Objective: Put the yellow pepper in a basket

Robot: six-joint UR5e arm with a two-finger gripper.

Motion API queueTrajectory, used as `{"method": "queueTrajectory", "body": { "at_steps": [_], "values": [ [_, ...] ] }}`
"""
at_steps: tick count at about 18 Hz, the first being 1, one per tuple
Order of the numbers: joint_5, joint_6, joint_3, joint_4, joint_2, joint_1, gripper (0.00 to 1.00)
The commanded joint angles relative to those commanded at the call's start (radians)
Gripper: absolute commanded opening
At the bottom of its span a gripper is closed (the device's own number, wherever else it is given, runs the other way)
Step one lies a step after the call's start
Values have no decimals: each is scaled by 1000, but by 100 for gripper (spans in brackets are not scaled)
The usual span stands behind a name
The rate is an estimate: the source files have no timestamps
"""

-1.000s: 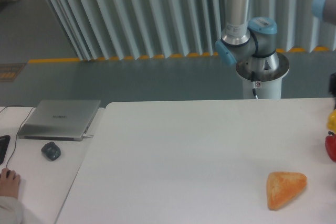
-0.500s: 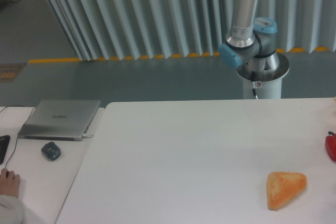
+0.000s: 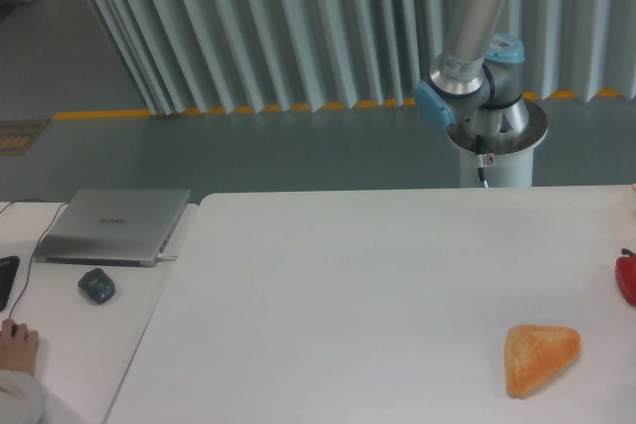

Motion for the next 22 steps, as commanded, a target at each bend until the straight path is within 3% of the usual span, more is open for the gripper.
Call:
{"method": "queueTrajectory", "body": {
  "at_steps": [1,4,8,10,11,13,14,19,22],
  "values": [
    [0,11,6,-3,3,0,100],
    [15,11,34,-21,31,0,100],
    [-56,-29,52,-122,83,9,100],
    [-215,-203,58,-255,130,-4,100],
    [-256,-256,66,-290,147,-9,100],
    [-270,-326,93,-371,164,-90,100],
    [-270,-427,110,-397,167,-125,100],
    [-264,-497,114,-391,140,-228,100],
    [-252,-503,107,-387,107,-239,100]
  ]
}}
